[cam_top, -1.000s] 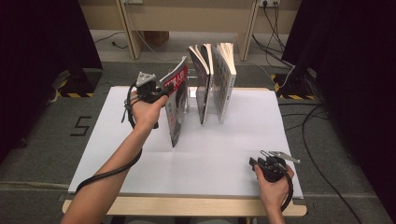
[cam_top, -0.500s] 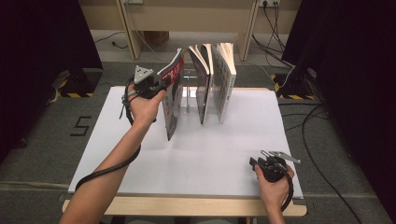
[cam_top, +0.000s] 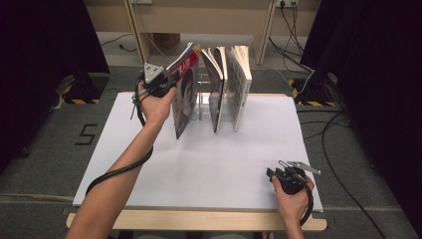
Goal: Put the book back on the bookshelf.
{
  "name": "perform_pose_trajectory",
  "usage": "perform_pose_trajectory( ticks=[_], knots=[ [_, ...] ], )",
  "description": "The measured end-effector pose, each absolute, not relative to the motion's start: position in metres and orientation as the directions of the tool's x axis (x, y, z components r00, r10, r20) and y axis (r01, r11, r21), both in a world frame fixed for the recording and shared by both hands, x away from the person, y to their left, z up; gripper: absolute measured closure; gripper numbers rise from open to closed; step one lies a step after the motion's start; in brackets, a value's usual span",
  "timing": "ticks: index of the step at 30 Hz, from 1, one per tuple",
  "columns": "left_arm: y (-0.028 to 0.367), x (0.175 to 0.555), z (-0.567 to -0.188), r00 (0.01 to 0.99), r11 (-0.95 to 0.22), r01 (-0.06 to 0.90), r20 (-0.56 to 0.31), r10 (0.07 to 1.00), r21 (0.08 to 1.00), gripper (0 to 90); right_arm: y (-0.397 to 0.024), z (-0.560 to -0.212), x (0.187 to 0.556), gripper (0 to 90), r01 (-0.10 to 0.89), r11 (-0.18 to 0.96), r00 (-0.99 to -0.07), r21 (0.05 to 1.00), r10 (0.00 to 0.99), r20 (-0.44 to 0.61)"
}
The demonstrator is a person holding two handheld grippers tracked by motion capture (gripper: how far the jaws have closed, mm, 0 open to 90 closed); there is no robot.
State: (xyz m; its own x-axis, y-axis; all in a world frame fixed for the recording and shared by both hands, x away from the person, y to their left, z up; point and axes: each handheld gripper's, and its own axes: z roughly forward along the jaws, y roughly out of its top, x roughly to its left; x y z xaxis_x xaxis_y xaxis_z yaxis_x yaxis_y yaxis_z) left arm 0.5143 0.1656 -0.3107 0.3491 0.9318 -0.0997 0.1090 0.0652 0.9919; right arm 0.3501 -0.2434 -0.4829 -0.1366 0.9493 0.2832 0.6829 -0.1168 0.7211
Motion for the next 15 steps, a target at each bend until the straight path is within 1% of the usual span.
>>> perform_pose_trajectory(
  ticks=[4, 9, 10, 12, 13, 15],
  knots=[
    [0.170, 0.519, -0.323, 0.328, 0.071, 0.054, -0.085, 0.941, 0.996, 86.3, -0.244, -0.483, 0.350, 59.7, 0.683, -0.114, -0.138, 0.722, 0.950, 0.281],
    [0.177, 0.521, -0.344, 0.317, 0.058, 0.060, -0.074, 0.945, 0.996, 86.0, -0.244, -0.483, 0.350, 59.8, 0.683, -0.113, -0.140, 0.721, 0.949, 0.282],
    [0.178, 0.520, -0.346, 0.321, 0.067, 0.069, -0.085, 0.943, 0.995, 85.9, -0.244, -0.483, 0.350, 59.7, 0.683, -0.113, -0.140, 0.722, 0.950, 0.280],
    [0.177, 0.517, -0.350, 0.334, 0.048, 0.067, -0.068, 0.940, 0.997, 85.8, -0.242, -0.483, 0.350, 59.8, 0.690, -0.126, -0.130, 0.713, 0.947, 0.293],
    [0.176, 0.517, -0.350, 0.347, 0.046, 0.070, -0.068, 0.935, 0.996, 85.7, -0.243, -0.484, 0.351, 59.8, 0.685, -0.110, -0.144, 0.721, 0.949, 0.281],
    [0.172, 0.514, -0.351, 0.355, 0.049, 0.082, -0.075, 0.932, 0.995, 85.5, -0.242, -0.484, 0.351, 59.7, 0.685, -0.110, -0.142, 0.720, 0.949, 0.281]
  ],
)
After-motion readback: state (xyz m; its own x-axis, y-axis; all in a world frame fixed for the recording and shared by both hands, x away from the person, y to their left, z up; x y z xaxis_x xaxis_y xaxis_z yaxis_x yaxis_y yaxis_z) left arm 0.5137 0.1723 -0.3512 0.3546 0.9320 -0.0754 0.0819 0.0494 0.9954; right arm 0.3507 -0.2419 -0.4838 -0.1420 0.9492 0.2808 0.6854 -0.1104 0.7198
